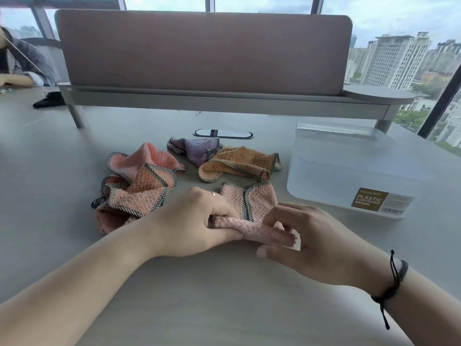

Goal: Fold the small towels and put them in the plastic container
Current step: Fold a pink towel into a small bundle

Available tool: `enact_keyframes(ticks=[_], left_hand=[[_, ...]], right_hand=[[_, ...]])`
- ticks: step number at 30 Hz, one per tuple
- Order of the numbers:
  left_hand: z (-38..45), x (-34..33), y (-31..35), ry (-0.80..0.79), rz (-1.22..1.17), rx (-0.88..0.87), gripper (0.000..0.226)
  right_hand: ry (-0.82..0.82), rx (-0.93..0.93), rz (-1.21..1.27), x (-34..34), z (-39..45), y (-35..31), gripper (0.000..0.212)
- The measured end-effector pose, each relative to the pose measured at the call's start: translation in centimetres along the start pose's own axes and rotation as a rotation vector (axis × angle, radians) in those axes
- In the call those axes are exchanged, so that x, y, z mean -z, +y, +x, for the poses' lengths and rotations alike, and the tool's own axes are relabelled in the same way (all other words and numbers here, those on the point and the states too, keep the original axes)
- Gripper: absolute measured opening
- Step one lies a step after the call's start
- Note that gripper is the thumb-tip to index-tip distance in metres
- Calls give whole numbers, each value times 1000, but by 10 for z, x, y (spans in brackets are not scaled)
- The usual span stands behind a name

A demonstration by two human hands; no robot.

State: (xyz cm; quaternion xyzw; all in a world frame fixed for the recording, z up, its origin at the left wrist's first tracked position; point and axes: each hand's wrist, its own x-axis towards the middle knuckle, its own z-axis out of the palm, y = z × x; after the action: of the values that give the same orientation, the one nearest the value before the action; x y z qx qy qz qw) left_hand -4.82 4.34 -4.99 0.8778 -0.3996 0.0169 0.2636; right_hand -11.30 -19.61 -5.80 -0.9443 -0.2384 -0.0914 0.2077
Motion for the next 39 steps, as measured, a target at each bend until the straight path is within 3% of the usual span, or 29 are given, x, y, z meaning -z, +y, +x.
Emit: enact_keyframes(ticks=[2, 7, 13, 17, 24, 28, 31, 35, 39], left_hand=[[2, 1, -3, 19, -65, 99, 19], [5, -5, -15, 59, -230, 211, 25], [5, -11, -10, 75, -227, 261, 23], [6, -16, -5, 73, -166, 233, 23], [4, -21, -8, 150, 11, 130, 35], [3, -18, -5, 219, 96, -65, 28], [3, -14, -2, 140, 121, -183, 29], [0, -11, -1, -67, 111, -145, 50], [1, -9, -2, -78, 113, -113, 49]], right_hand=[[1, -39, -51, 1, -1, 2, 36], [108, -178, 58, 4, 3, -1, 13], [95, -321, 232, -2, 4, 0, 31], [84, -355, 215, -2, 3, 1, 40], [9, -326, 170, -3, 4, 2, 19], [12, -273, 59, -1, 2, 2, 12], [2, -235, -32, -1, 1, 3, 12], [22, -146, -129, -1, 2, 8, 18], [80, -43, -185, 4, 2, 4, 36]])
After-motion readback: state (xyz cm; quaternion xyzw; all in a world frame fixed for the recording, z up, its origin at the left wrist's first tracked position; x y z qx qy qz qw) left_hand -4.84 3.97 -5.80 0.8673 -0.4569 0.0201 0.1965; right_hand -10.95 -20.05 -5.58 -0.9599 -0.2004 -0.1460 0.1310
